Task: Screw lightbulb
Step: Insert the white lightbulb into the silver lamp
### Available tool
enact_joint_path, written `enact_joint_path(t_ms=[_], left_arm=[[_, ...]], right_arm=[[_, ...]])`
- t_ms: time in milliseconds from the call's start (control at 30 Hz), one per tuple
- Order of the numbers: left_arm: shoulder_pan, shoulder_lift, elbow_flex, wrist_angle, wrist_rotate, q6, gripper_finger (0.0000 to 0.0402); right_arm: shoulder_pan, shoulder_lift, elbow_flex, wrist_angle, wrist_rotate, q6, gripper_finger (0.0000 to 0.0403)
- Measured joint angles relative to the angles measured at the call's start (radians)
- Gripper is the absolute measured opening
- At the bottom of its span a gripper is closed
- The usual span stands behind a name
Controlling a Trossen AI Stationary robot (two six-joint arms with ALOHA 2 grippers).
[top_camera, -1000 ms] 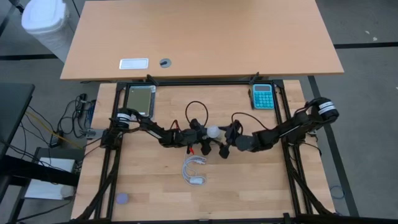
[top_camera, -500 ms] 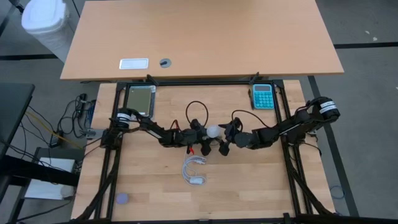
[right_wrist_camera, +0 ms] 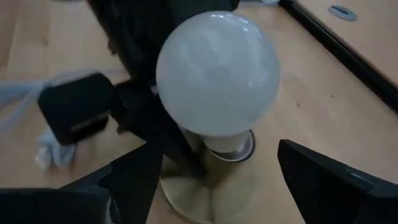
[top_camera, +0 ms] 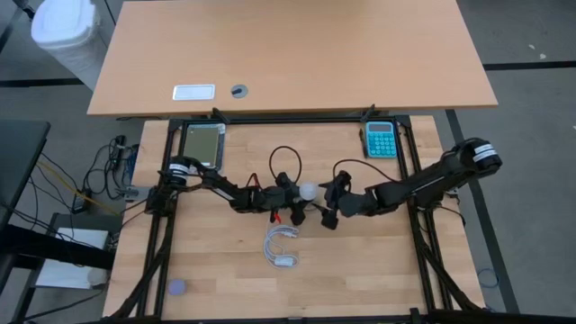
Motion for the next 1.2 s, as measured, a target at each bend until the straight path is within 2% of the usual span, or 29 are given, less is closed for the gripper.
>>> enact_joint_path(t_ms=[233, 433, 667, 867, 1033, 1200], left_arm=[[0.000, -0.002, 0.000, -0.014, 0.048, 0.000, 0.0203], [0.000, -0.002, 0.001, -0.017, 0.064, 0.001, 0.0203], [0.000, -0.002, 0.001, -0.019, 0.064, -0.006, 0.0203], [0.000, -0.002, 0.001, -0.019, 0.064, -0.011, 0.0203], [0.000, -0.001, 0.001, -0.021, 0.076, -0.018, 0.0203], [0.000, -0.001, 0.001, -0.021, 0.080, -0.017, 0.0203]], right_arm=[[-0.071, 0.001, 0.241, -0.454, -0.177, -0.081, 0.0354], [-0.113, 0.110, 0.415, -0.636, -0.298, -0.119, 0.0370], [-0.113, 0.281, 0.610, -0.816, -0.259, -0.157, 0.0366], [-0.113, 0.363, 0.729, -0.898, -0.240, -0.200, 0.0366], [-0.110, 0.401, 0.779, -0.925, -0.263, -0.244, 0.0354], [-0.116, 0.425, 0.782, -0.938, -0.271, -0.253, 0.0315]])
